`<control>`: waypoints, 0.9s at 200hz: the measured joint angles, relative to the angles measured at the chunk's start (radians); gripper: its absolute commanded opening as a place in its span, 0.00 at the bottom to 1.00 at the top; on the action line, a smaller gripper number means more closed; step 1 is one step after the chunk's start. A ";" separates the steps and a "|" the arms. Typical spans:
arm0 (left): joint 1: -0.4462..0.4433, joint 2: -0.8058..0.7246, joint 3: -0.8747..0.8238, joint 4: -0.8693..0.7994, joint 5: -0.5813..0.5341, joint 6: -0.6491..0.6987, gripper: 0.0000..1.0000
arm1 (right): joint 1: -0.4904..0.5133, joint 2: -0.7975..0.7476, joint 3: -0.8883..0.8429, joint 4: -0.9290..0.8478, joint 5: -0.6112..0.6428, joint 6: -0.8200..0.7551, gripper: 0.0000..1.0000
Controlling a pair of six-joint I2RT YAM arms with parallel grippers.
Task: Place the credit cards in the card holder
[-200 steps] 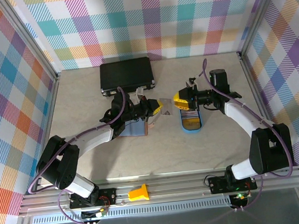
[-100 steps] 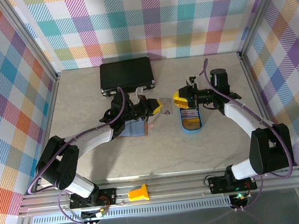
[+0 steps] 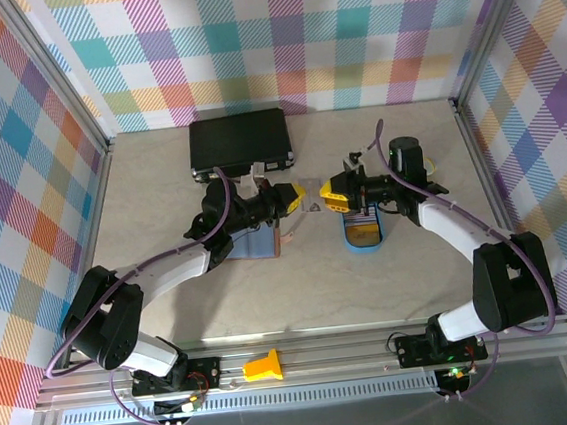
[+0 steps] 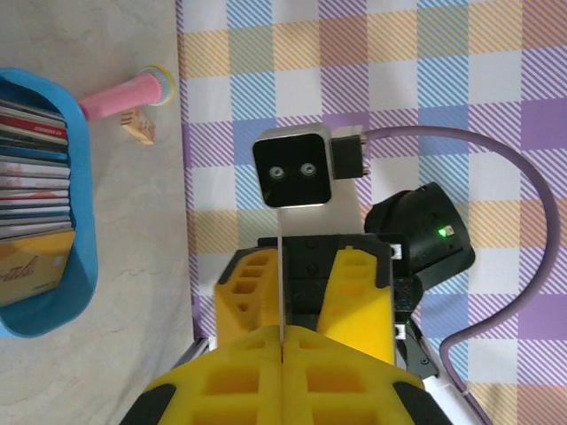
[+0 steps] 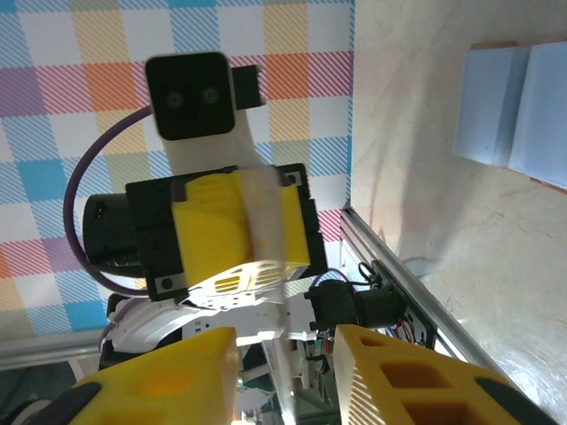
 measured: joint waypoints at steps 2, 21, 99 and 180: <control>0.000 0.000 0.000 0.000 0.000 0.000 0.00 | 0.000 0.000 0.000 0.003 0.000 0.003 0.28; 0.000 0.000 -0.006 0.002 -0.004 -0.003 0.00 | 0.000 0.002 0.000 0.044 0.000 0.027 0.20; 0.000 -0.002 -0.006 0.029 -0.012 -0.025 0.00 | 0.000 0.035 -0.027 0.228 0.001 0.142 0.08; 0.034 -0.043 -0.087 0.046 -0.057 -0.039 0.65 | 0.000 0.035 -0.055 0.274 0.045 0.119 0.00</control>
